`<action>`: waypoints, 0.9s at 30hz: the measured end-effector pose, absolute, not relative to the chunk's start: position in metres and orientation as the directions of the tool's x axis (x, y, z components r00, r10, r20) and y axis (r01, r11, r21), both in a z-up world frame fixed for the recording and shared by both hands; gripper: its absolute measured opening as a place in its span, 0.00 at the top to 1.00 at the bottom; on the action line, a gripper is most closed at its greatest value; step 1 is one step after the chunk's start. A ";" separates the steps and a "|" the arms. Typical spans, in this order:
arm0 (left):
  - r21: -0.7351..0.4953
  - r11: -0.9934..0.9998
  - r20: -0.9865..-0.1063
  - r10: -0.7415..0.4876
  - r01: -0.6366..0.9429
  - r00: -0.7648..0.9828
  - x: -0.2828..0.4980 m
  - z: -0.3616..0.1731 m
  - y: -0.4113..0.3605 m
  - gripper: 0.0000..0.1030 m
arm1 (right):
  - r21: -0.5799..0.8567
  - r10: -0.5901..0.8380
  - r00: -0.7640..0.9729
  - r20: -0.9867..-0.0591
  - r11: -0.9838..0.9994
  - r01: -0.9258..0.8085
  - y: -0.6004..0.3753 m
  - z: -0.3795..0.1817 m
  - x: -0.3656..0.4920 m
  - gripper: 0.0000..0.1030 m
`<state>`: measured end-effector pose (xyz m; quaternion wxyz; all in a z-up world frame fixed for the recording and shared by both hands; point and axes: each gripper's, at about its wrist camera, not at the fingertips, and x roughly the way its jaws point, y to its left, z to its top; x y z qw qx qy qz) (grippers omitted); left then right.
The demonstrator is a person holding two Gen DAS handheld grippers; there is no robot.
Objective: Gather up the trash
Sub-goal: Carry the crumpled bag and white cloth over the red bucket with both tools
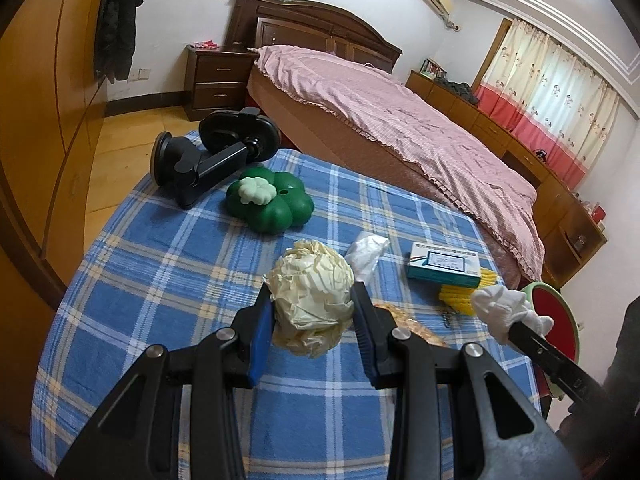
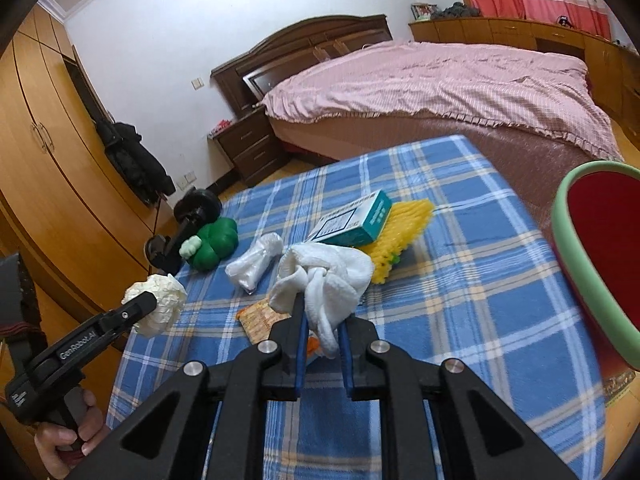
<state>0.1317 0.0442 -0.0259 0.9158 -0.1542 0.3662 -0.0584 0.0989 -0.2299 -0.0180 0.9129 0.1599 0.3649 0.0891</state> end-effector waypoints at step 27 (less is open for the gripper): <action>-0.354 0.927 -0.585 -0.323 0.124 0.744 0.102 0.012 0.012 0.64 | 0.401 0.220 0.824 -0.523 0.916 0.010 -0.278 0.019 0.040 0.85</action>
